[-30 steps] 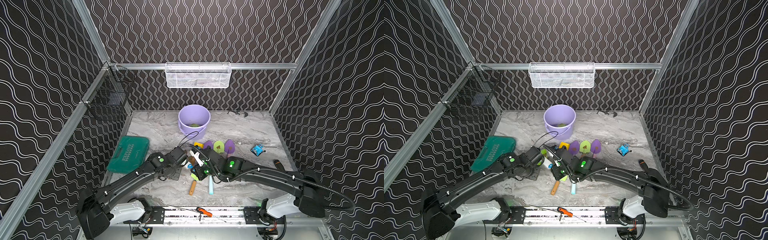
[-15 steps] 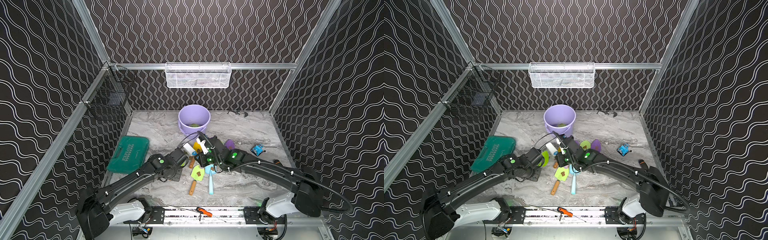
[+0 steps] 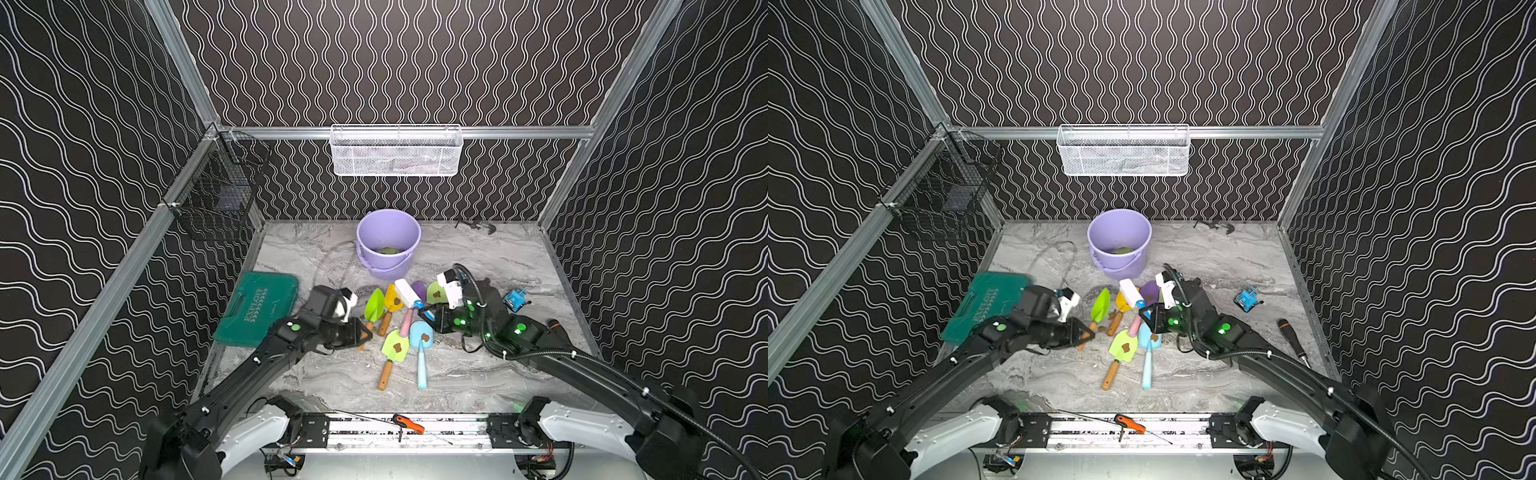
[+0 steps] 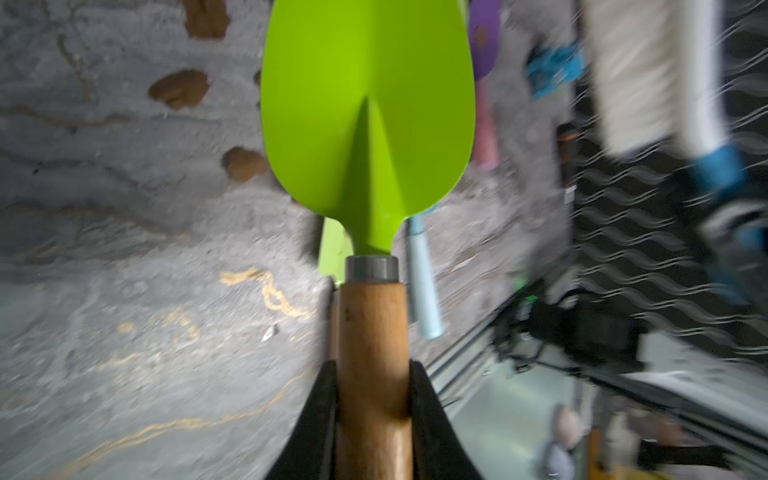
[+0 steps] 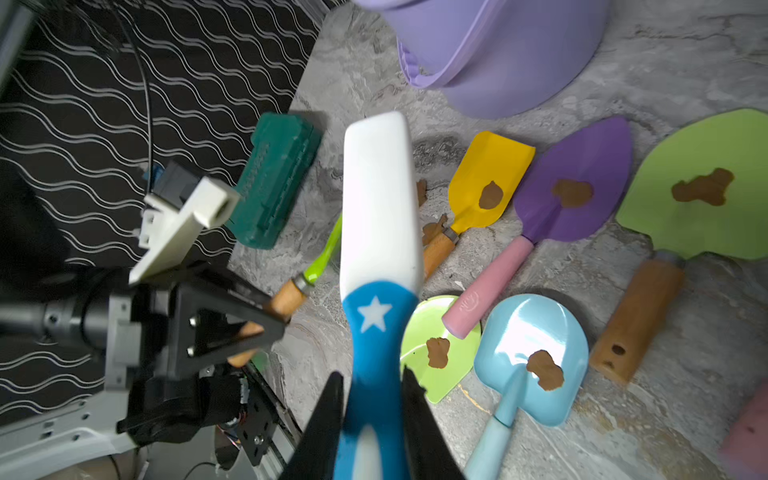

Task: Brush the soil off the hand trowel and place it into the bucket
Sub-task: Brush off the soil from the hand trowel.

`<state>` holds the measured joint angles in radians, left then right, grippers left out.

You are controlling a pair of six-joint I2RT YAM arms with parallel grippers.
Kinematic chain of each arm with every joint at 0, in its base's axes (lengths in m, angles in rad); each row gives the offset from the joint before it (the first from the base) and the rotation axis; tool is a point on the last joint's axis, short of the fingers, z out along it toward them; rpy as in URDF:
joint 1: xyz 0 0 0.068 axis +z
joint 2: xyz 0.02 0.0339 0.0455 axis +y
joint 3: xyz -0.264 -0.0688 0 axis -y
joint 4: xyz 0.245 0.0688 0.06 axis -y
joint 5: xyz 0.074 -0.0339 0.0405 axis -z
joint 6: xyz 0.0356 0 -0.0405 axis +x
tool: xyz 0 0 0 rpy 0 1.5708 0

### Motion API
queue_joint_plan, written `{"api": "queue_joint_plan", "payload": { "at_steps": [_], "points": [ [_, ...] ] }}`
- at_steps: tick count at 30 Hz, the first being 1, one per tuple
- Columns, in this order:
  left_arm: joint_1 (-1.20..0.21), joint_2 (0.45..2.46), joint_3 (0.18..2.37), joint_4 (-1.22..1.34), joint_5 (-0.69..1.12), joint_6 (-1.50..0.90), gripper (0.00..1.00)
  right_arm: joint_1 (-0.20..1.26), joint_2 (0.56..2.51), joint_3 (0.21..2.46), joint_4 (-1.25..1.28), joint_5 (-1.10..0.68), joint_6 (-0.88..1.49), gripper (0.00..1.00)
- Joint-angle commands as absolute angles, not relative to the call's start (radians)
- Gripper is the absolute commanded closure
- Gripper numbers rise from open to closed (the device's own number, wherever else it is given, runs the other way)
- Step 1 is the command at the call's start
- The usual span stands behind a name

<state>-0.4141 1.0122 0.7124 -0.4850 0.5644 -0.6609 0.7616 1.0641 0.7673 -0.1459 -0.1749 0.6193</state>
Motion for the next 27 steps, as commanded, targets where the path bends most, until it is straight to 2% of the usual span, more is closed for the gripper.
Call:
{"api": "queue_joint_plan", "payload": {
  "at_steps": [1, 7, 12, 19, 27],
  "points": [
    [-0.311, 1.008, 0.711, -0.301, 0.921, -0.740, 1.00, 0.742, 0.999, 0.710, 0.000, -0.196, 0.698, 1.00],
    [-0.185, 1.020, 0.620, 0.013, 1.120, -0.984, 1.00, 0.719, 0.960, 0.628, 0.141, -0.283, 0.763, 1.00],
    [-0.161, 1.027, 0.509, 0.347, 1.164, -1.239, 1.00, 0.716, 0.957, 0.581, 0.270, -0.326, 0.841, 1.00],
    [-0.161, 1.009, 0.485, 0.318, 1.158, -1.219, 1.00, 0.717, 1.056, 0.595, 0.409, -0.436, 0.892, 1.00],
    [-0.161, 1.018, 0.435, 0.400, 1.157, -1.267, 1.00, 0.718, 1.129, 0.618, 0.471, -0.449, 0.899, 1.00]
  ]
}}
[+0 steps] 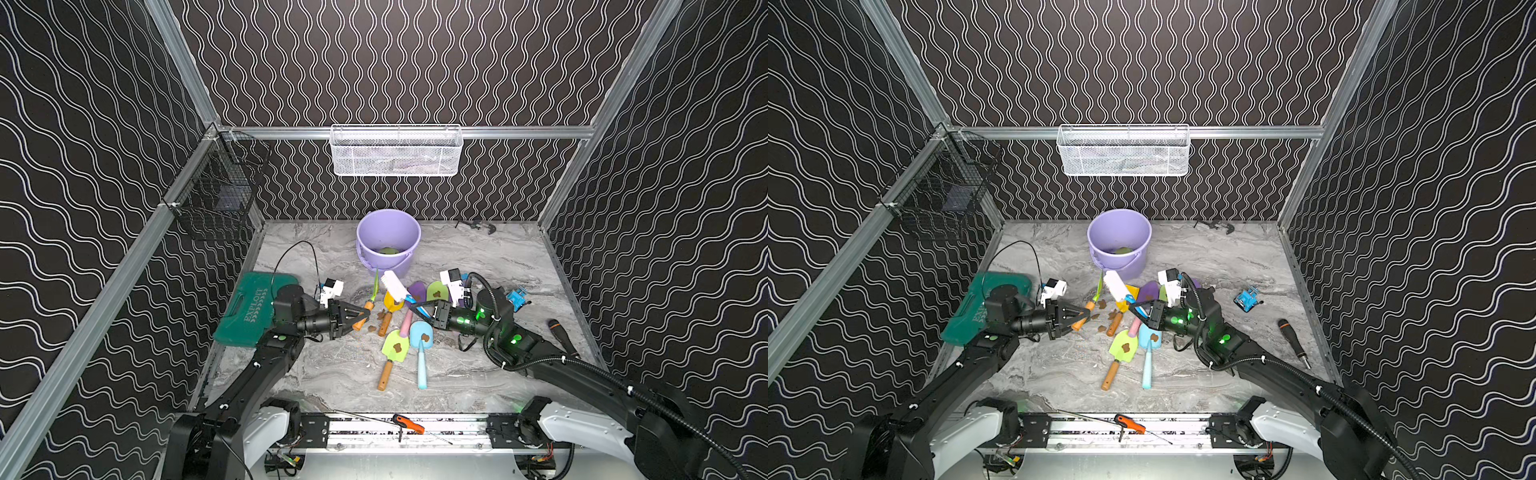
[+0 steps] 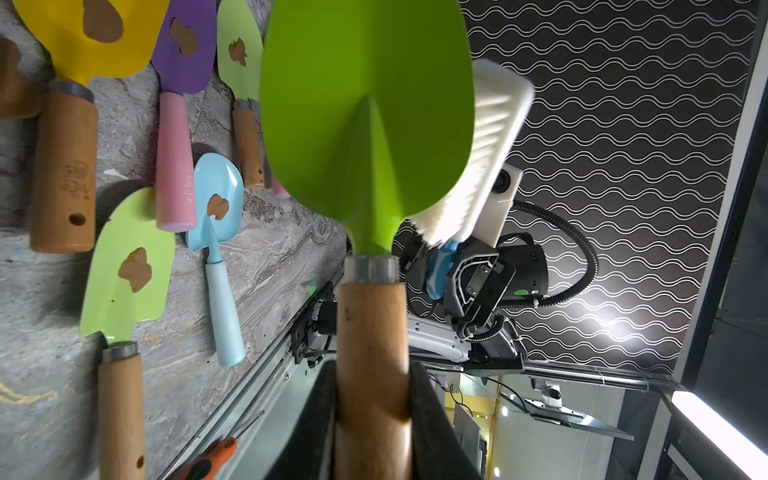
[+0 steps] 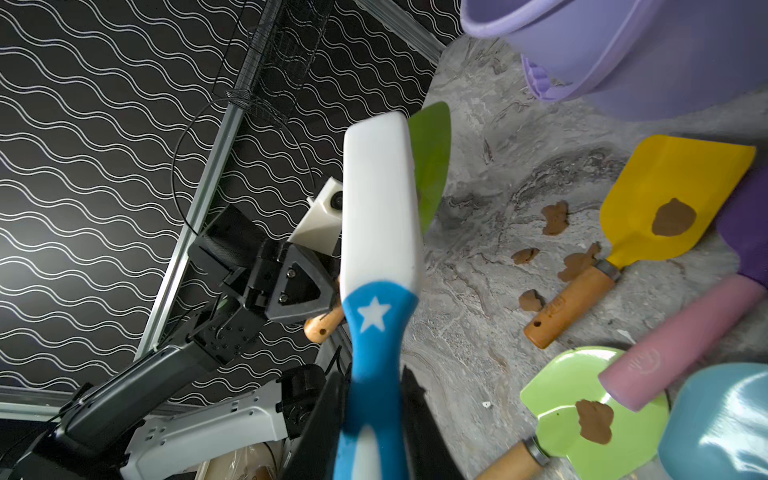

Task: Brush the soil off the hand trowel and place it into the bucket
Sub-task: Brush off the soil from the hand trowel.

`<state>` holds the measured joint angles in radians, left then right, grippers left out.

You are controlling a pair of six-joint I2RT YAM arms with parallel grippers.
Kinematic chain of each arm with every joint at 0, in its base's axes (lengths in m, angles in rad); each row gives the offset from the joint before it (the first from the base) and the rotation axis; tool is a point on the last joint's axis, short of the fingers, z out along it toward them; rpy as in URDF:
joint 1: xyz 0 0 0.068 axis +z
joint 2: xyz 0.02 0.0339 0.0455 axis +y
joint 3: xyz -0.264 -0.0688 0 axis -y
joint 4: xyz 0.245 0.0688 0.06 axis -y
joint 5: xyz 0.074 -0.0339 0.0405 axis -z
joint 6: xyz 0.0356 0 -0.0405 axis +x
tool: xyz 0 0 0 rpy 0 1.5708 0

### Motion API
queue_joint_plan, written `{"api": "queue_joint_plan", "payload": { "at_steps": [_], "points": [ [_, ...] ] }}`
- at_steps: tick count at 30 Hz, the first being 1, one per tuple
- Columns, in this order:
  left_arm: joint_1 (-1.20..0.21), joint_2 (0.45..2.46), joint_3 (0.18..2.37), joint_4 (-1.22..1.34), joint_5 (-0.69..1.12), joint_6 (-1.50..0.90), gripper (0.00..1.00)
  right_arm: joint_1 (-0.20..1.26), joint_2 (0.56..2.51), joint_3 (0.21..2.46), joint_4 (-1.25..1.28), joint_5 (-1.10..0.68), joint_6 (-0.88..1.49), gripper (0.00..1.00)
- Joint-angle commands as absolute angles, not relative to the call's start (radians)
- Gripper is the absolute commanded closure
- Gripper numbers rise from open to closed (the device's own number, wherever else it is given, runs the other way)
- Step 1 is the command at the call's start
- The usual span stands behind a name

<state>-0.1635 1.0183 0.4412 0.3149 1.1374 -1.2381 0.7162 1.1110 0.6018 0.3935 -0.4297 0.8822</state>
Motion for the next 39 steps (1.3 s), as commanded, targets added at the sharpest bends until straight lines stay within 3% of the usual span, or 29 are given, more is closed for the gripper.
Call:
{"api": "queue_joint_plan", "payload": {
  "at_steps": [1, 10, 24, 39],
  "points": [
    [-0.161, 1.020, 0.434, 0.406, 1.157, -1.267, 1.00, 0.717, 1.140, 0.624, 0.474, -0.456, 0.903, 1.00],
    [-0.162, 1.022, 0.436, 0.456, 1.154, -1.305, 1.00, 0.749, 1.211, 0.548, 0.621, -0.463, 0.975, 1.00],
    [-0.162, 1.023, 0.454, 0.405, 1.152, -1.267, 1.00, 0.748, 1.180, 0.526, 0.516, -0.391, 0.938, 1.00],
    [-0.162, 1.028, 0.691, -0.406, 0.985, -0.640, 1.00, 0.752, 1.096, 0.630, 0.394, -0.365, 0.844, 1.00]
  ]
}}
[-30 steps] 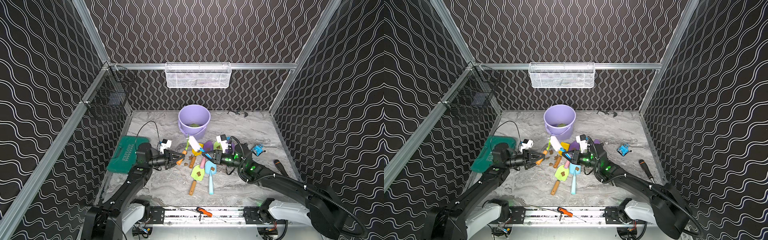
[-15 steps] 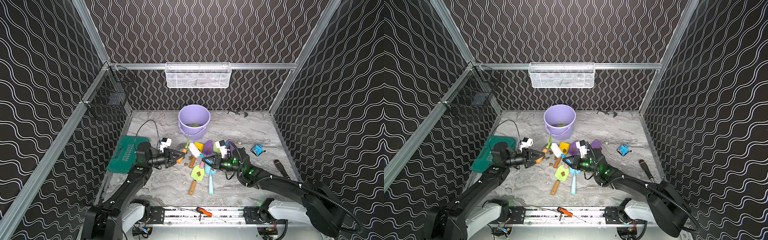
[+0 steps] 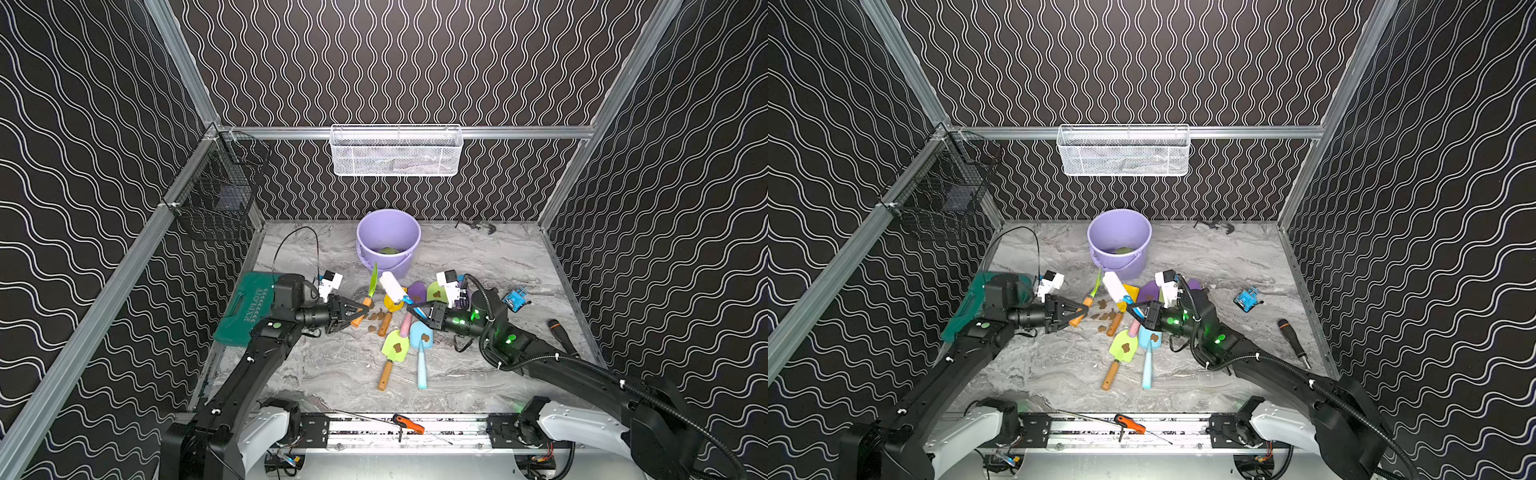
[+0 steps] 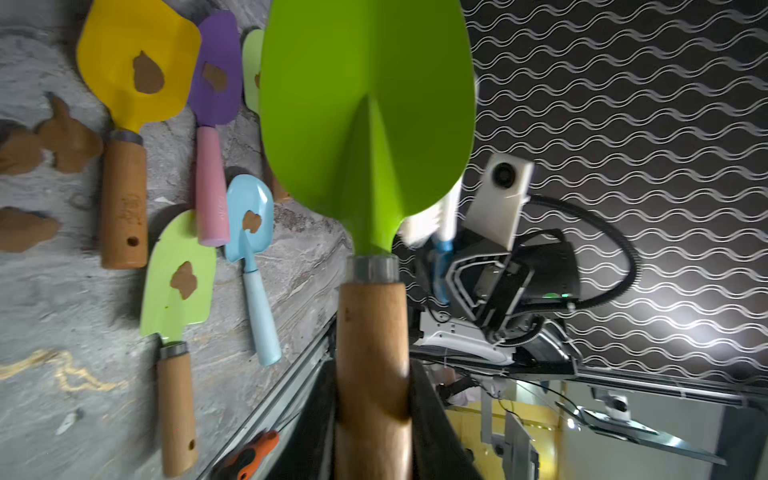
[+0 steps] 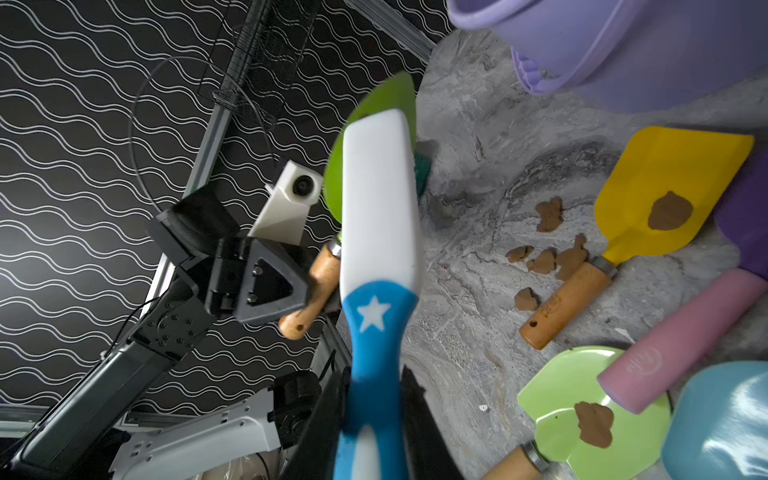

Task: Brush the soil off the hand trowel and place it into the bucket
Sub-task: Brush off the soil from the hand trowel.

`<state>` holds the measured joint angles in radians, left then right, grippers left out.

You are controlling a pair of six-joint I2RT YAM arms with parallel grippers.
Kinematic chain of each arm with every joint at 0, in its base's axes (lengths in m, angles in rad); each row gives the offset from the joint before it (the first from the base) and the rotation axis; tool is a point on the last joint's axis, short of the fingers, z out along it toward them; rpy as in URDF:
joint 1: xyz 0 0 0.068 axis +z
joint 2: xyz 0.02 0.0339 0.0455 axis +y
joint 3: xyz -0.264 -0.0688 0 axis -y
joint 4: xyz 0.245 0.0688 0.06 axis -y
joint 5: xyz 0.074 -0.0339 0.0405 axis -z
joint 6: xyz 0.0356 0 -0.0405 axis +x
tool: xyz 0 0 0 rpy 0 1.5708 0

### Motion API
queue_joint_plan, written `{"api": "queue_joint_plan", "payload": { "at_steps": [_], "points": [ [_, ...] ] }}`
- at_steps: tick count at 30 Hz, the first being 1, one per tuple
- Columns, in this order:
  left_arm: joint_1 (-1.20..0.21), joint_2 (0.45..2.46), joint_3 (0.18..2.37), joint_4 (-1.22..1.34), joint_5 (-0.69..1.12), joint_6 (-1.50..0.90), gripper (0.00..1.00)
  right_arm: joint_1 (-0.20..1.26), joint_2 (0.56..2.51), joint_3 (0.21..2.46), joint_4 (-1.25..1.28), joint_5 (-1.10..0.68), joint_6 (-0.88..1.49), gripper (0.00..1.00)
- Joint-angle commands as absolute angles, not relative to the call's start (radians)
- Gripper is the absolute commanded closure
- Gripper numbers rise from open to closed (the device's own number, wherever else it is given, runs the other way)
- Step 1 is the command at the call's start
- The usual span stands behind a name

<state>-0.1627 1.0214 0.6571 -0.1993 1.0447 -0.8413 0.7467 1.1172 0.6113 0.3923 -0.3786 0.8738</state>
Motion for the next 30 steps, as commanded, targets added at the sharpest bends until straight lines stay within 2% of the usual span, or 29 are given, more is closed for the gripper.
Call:
{"api": "queue_joint_plan", "payload": {
  "at_steps": [1, 7, 11, 19, 25, 30],
  "points": [
    [-0.161, 1.031, 0.711, -0.457, 0.952, -0.594, 1.00, 0.753, 1.088, 0.632, 0.389, -0.357, 0.839, 1.00],
    [-0.161, 1.047, 0.796, -0.616, 0.856, -0.453, 1.00, 0.762, 1.121, 0.684, 0.326, -0.376, 0.791, 1.00],
    [-0.162, 1.039, 0.756, -0.503, 0.952, -0.523, 1.00, 0.794, 1.155, 0.717, 0.293, -0.333, 0.766, 1.00],
    [-0.162, 1.015, 0.744, -0.494, 0.983, -0.525, 1.00, 0.790, 1.189, 0.701, 0.313, -0.288, 0.739, 1.00],
    [-0.162, 0.986, 0.692, -0.339, 1.052, -0.635, 1.00, 0.778, 1.259, 0.721, 0.348, -0.292, 0.740, 1.00],
    [-0.161, 0.970, 0.691, -0.326, 1.078, -0.649, 1.00, 0.744, 1.306, 0.726, 0.392, -0.267, 0.753, 1.00]
  ]
}}
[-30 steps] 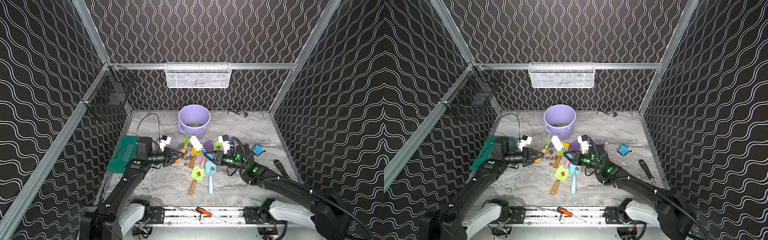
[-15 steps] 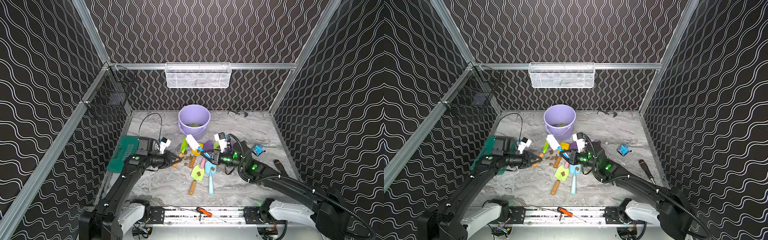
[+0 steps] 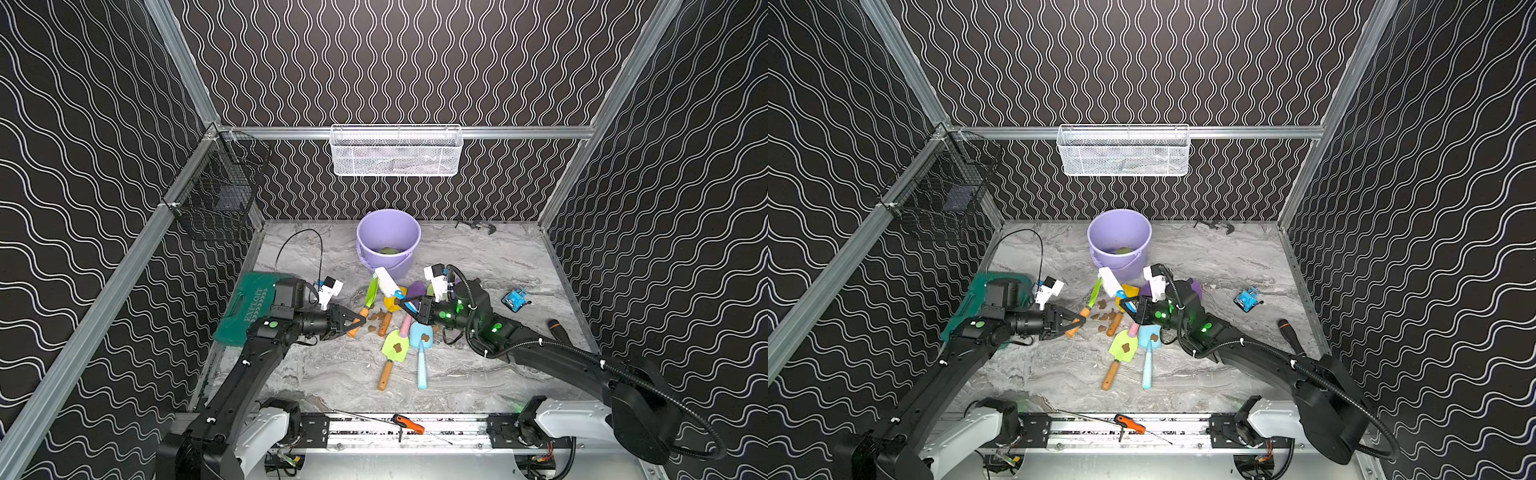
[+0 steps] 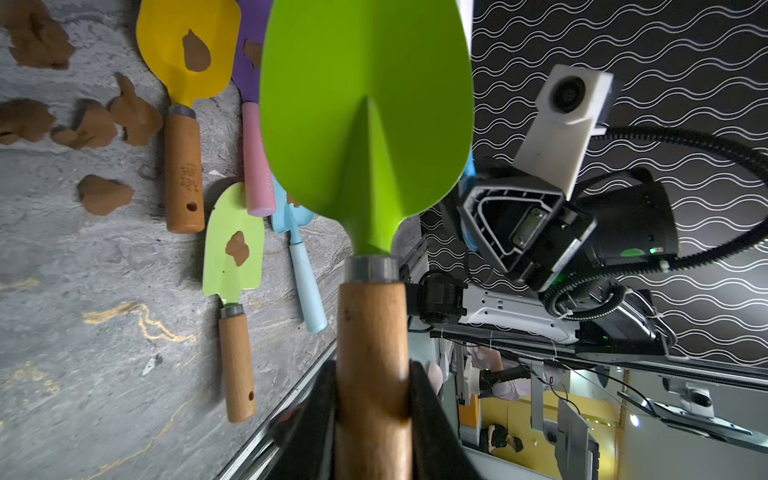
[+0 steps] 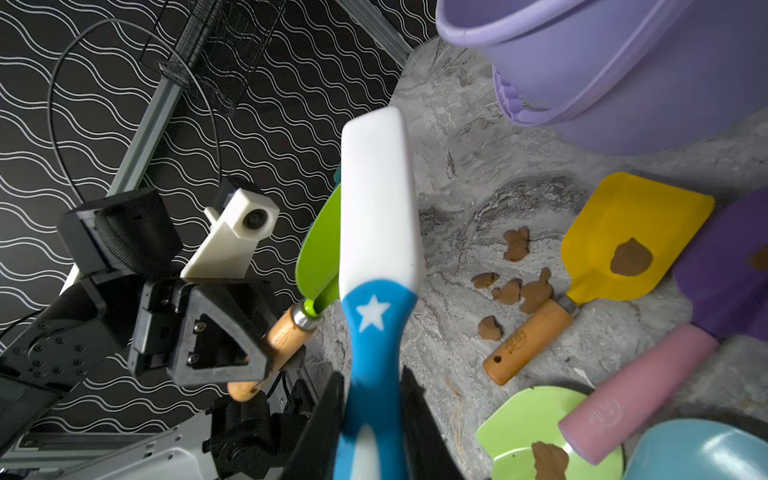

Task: Brush the soil off the hand trowel and place it into the bucket
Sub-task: Brush off the soil from the hand trowel, then place the hand trowel in the bucket.

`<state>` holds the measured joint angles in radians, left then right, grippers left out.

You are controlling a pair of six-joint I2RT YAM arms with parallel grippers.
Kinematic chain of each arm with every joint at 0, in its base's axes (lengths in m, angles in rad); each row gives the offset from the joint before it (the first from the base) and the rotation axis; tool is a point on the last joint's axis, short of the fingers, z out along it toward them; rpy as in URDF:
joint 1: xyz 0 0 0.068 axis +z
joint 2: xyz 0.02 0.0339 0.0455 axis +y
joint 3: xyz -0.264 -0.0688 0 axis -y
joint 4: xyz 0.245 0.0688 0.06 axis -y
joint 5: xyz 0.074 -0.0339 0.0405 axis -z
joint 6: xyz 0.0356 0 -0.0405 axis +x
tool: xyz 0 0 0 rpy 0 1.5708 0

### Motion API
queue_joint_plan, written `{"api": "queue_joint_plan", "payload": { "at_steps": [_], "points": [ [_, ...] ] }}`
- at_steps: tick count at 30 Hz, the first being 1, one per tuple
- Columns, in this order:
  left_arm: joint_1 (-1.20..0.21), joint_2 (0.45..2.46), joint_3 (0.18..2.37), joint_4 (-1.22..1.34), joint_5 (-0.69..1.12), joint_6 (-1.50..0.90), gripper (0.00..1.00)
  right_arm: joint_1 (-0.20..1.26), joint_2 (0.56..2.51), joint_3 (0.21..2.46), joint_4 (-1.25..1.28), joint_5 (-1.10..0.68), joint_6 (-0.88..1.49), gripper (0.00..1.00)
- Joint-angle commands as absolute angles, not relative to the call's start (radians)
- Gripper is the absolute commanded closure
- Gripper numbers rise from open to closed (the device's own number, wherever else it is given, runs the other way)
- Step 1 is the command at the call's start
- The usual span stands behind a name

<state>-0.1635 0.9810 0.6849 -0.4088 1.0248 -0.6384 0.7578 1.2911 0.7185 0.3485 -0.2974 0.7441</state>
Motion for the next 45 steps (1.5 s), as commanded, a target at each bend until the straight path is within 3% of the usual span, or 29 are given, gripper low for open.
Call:
{"api": "queue_joint_plan", "payload": {
  "at_steps": [1, 5, 8, 12, 17, 22, 26, 35, 45],
  "points": [
    [-0.162, 0.969, 0.695, -0.338, 1.075, -0.640, 1.00, 0.731, 1.313, 0.725, 0.409, -0.268, 0.760, 1.00],
    [-0.162, 0.979, 0.710, -0.394, 1.045, -0.596, 1.00, 0.696, 1.312, 0.747, 0.393, -0.255, 0.759, 1.00],
    [-0.161, 0.996, 0.754, -0.485, 0.963, -0.525, 1.00, 0.687, 1.290, 0.798, 0.243, -0.180, 0.721, 1.00],
    [-0.170, 1.012, 0.844, -0.651, 0.719, -0.443, 1.00, 0.687, 1.210, 0.786, 0.152, -0.169, 0.680, 1.00],
    [-0.246, 0.993, 0.904, -0.666, 0.363, -0.445, 1.00, 0.689, 1.106, 0.713, 0.087, -0.152, 0.695, 1.00],
    [-0.333, 1.131, 1.058, -0.725, 0.272, -0.368, 1.00, 0.689, 1.026, 0.659, 0.057, -0.126, 0.713, 1.00],
    [-0.451, 1.265, 1.218, -0.774, 0.080, -0.316, 1.00, 0.689, 0.995, 0.670, 0.007, -0.109, 0.688, 1.00],
    [-0.472, 1.576, 1.551, -0.863, -0.041, -0.241, 1.00, 0.689, 0.939, 0.659, -0.035, -0.080, 0.677, 1.00],
    [-0.474, 1.866, 1.858, -0.947, -0.041, -0.199, 1.00, 0.689, 0.884, 0.636, -0.064, -0.056, 0.670, 1.00]
  ]
}}
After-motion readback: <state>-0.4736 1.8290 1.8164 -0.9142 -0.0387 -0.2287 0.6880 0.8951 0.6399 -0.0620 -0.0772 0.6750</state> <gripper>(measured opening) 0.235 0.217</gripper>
